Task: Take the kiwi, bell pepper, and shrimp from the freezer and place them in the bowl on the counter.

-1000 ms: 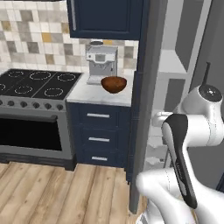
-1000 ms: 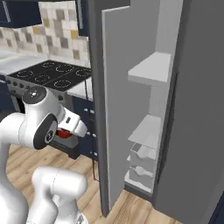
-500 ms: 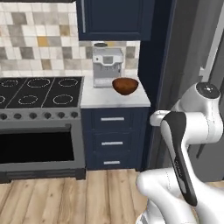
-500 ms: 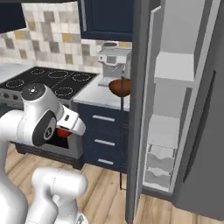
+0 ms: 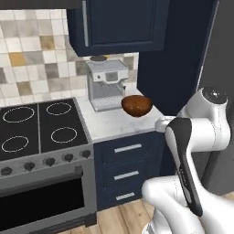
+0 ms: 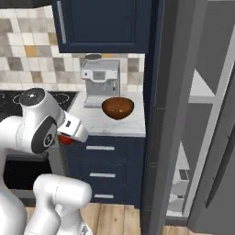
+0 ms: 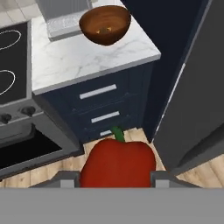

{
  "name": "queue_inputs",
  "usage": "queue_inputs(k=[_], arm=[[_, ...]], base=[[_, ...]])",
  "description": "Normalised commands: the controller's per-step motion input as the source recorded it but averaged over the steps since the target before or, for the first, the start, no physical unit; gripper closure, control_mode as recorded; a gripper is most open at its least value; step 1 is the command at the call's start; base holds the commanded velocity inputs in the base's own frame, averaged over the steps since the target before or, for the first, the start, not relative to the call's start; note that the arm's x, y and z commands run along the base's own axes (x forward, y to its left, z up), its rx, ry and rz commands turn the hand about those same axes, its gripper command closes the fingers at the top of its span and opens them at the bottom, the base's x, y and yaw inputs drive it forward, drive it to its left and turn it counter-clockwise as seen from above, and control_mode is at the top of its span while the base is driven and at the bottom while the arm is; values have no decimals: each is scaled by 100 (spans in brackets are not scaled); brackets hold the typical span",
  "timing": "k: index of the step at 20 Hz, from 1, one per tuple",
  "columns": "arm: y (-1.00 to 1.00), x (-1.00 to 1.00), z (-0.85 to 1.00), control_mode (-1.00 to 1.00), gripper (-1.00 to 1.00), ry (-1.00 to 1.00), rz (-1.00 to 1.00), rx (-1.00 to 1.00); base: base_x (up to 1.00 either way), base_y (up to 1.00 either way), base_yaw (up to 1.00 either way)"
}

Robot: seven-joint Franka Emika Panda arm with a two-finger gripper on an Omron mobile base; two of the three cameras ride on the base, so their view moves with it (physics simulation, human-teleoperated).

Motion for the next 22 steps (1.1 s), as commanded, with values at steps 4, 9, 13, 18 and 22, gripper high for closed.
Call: queue_inputs(k=[4,9,13,18,22], arm=[[0,0,0,100,100,0,0,0],[0,0,0,100,100,0,0,0],[12,25,-8,-100,100,0,-6,-1],[19,99,-61,-100,100,0,-19,0],[-3,100,-75,-100,100,0,-12,5]], base=[[100,32,-36],[100,37,-28],[75,43,-17],[0,0,0],[0,0,0]])
